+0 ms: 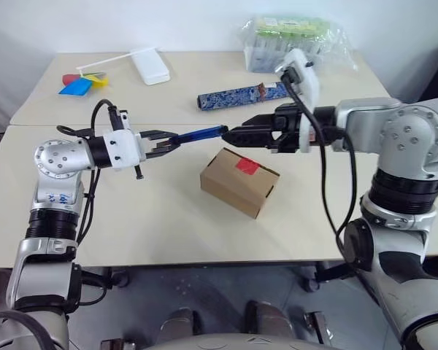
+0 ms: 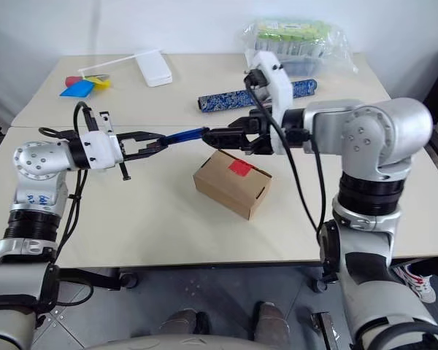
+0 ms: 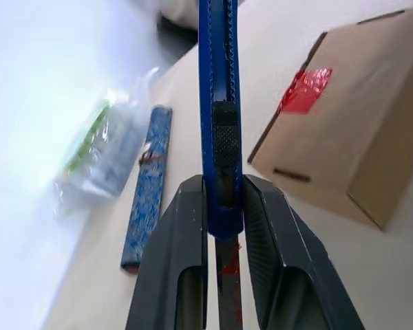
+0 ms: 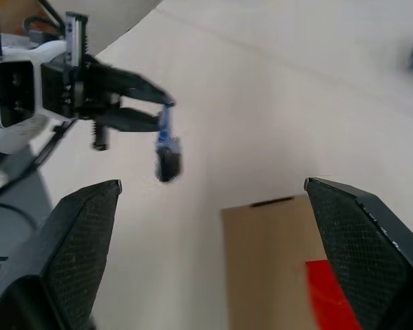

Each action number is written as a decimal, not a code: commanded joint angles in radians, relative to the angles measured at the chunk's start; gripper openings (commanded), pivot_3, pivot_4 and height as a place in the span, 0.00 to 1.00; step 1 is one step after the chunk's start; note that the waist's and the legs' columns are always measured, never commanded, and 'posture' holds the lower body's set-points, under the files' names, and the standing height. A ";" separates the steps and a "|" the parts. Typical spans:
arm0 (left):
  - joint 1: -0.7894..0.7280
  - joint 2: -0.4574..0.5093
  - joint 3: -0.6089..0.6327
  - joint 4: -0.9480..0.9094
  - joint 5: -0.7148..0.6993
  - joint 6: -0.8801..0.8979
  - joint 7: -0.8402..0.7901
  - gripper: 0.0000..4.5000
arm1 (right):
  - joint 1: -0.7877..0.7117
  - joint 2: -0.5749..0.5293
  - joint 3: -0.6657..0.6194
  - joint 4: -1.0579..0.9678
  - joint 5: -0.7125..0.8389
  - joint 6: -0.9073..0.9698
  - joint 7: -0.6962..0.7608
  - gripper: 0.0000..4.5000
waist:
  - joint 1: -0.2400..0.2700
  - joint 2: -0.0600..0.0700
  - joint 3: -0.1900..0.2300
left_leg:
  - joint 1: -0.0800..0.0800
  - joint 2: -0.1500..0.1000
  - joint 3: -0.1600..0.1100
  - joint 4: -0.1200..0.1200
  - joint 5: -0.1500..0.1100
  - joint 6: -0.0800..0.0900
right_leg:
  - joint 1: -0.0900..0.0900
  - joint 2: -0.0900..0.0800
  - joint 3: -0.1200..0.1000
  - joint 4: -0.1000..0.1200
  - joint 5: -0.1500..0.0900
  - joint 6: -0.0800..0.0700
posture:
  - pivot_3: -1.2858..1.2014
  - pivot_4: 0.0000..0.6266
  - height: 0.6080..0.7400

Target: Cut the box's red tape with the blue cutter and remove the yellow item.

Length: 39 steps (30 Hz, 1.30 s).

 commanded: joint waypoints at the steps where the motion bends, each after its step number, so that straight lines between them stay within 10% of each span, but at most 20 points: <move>1: -0.021 -0.003 -0.005 0.011 -0.008 -0.032 0.003 0.10 | -0.042 0.026 -0.019 0.009 0.036 0.005 -0.027 0.99 | -0.009 0.000 0.000 | 0.000 0.000 0.000 0.000 0.000 0.000 | 0.000 0.000 0.000 0.000 0.000 0.000 | 0.52 0.24 1.00; 19: -0.041 -0.021 -0.023 0.029 -0.013 -0.046 0.012 0.10 | -0.041 0.065 0.046 0.074 0.054 -0.030 -0.046 0.99 | -0.015 0.000 0.000 | -0.001 0.000 -0.001 -0.001 0.000 0.000 | 0.000 0.000 0.000 -0.001 0.000 0.000 | 0.52 0.24 1.00; 32: -0.016 -0.015 -0.022 0.001 -0.026 -0.014 0.004 0.10 | -0.058 0.071 0.056 0.109 0.058 -0.062 -0.053 0.03 | -0.016 0.000 0.000 | -0.001 0.000 -0.001 -0.001 0.000 0.000 | 0.000 0.000 0.000 -0.001 0.000 0.000 | 0.52 0.24 1.00; 35: -0.003 -0.010 -0.029 -0.027 -0.072 0.092 -0.050 0.10 | -0.062 0.069 0.051 0.102 0.063 -0.061 -0.050 0.03 | -0.016 0.000 0.000 | -0.001 0.000 -0.001 -0.001 0.000 0.000 | 0.000 0.000 0.000 -0.001 0.000 0.000 | 0.52 0.24 1.00; 39: 0.007 0.004 -0.017 -0.062 -0.075 0.195 -0.038 0.38 | -0.071 0.072 0.041 0.090 0.069 -0.058 -0.053 0.03 | -0.016 0.000 0.000 | 0.000 0.000 -0.001 -0.001 0.000 0.000 | 0.000 0.000 0.000 -0.001 0.000 0.000 | 0.52 0.24 1.00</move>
